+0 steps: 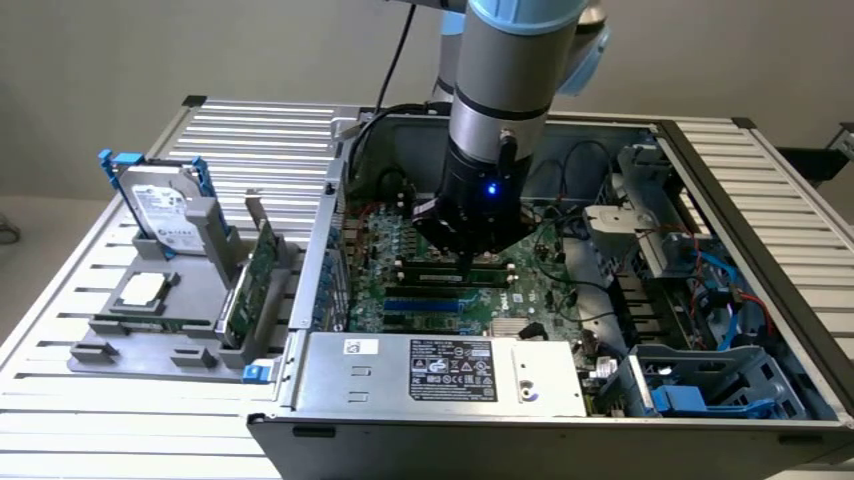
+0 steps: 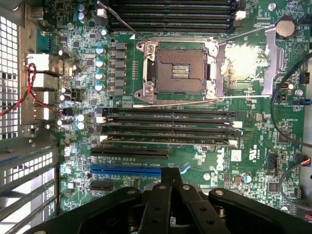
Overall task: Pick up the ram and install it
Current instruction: 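Press down the ram until it locks into place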
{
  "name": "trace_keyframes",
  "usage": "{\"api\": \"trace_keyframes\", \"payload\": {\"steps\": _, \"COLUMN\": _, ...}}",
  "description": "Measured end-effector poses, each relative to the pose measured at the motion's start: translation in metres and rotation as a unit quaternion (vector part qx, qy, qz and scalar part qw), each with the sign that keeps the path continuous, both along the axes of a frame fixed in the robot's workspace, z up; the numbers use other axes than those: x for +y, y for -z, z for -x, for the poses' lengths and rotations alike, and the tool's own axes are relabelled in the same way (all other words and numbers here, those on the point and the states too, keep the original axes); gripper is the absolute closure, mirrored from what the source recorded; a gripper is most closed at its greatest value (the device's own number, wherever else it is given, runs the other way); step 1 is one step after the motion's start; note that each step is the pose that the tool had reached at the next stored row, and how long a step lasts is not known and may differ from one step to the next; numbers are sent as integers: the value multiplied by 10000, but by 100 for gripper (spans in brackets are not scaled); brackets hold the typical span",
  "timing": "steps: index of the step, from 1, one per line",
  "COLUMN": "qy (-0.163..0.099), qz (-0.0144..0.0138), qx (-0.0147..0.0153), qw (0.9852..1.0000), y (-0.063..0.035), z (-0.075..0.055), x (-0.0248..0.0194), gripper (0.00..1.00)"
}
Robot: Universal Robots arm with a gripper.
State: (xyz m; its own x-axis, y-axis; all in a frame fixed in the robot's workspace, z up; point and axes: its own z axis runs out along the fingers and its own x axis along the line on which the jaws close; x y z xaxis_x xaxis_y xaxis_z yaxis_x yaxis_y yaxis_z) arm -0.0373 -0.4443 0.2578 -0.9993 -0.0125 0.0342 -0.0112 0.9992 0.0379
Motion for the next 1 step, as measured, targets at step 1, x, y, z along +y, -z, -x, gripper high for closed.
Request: {"api": "trace_keyframes", "payload": {"steps": 1, "qy": 0, "qz": -2, "qx": 0, "qw": 10000, "y": 0, "z": 0, "x": 0, "gripper": 89}}
